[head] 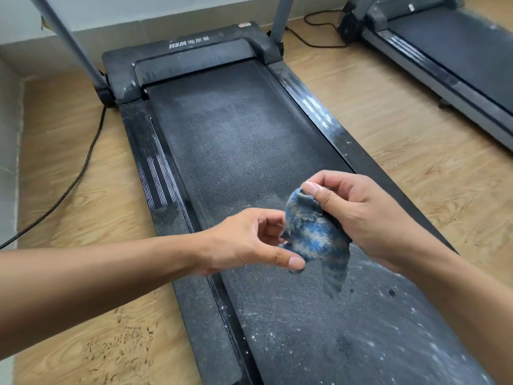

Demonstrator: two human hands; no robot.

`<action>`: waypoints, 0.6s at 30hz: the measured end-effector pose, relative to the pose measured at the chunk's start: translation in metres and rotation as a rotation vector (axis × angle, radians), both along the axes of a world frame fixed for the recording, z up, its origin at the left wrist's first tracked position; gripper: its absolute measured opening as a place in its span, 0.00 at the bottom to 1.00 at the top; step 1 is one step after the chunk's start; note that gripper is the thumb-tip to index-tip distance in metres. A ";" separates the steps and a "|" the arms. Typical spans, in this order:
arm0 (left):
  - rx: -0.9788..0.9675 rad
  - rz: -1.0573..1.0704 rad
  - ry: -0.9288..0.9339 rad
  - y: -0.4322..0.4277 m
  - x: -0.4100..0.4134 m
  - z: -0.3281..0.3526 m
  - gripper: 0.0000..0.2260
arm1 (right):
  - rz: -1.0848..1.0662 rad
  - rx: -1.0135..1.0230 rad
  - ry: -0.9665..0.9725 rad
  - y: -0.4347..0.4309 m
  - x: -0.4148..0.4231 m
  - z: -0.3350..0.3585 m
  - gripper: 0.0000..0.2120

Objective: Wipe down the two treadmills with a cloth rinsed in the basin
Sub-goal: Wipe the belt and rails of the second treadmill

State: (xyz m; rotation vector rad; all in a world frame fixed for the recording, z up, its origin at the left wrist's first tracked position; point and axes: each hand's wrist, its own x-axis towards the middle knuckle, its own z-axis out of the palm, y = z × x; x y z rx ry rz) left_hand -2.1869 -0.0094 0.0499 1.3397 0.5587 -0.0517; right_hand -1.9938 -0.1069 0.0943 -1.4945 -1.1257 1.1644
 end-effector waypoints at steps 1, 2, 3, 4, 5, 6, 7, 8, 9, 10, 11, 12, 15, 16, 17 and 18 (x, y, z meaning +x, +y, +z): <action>0.000 -0.006 0.019 0.001 0.002 -0.001 0.15 | -0.010 0.003 0.005 0.000 0.002 0.000 0.13; -0.003 -0.031 0.024 0.000 0.003 -0.001 0.11 | -0.027 0.003 0.010 0.001 0.005 -0.001 0.13; -0.020 -0.055 0.028 -0.002 0.003 -0.001 0.08 | -0.046 0.000 0.014 0.000 0.009 -0.001 0.13; -0.047 -0.076 0.029 -0.003 0.003 -0.001 0.07 | -0.060 -0.005 0.016 0.000 0.013 -0.002 0.13; -0.072 -0.083 0.032 -0.004 0.002 -0.001 0.06 | -0.070 -0.011 0.016 -0.001 0.016 -0.002 0.13; -0.088 -0.073 0.029 -0.004 0.000 -0.001 0.08 | -0.076 -0.023 0.008 -0.001 0.019 -0.003 0.14; -0.093 -0.056 0.022 -0.004 0.000 -0.001 0.12 | -0.081 -0.044 -0.003 -0.001 0.021 -0.004 0.14; -0.099 -0.041 0.008 -0.004 -0.001 -0.001 0.15 | -0.090 -0.079 -0.011 -0.001 0.023 -0.008 0.15; -0.113 -0.019 -0.013 -0.006 -0.001 -0.001 0.17 | -0.101 -0.126 -0.004 -0.002 0.024 -0.014 0.15; -0.137 0.012 -0.039 -0.008 -0.001 0.001 0.17 | -0.114 -0.183 0.024 -0.002 0.025 -0.020 0.14; -0.185 0.045 -0.067 -0.010 -0.001 0.004 0.17 | -0.130 -0.250 0.066 -0.003 0.026 -0.028 0.12; -0.253 0.072 -0.097 -0.012 0.000 0.007 0.17 | -0.141 -0.329 0.129 -0.005 0.026 -0.036 0.11; -0.438 0.155 -0.143 -0.011 0.002 0.012 0.22 | -0.236 -0.612 0.479 -0.013 0.027 -0.065 0.18; -0.466 0.210 -0.130 -0.009 0.003 0.012 0.22 | -0.278 -0.683 0.626 -0.017 0.027 -0.075 0.22; -0.488 0.266 -0.115 -0.007 0.004 0.010 0.22 | -0.298 -0.724 0.749 -0.021 0.025 -0.082 0.29; -0.511 0.308 -0.102 -0.005 0.005 0.008 0.23 | -0.302 -0.740 0.845 -0.025 0.022 -0.088 0.36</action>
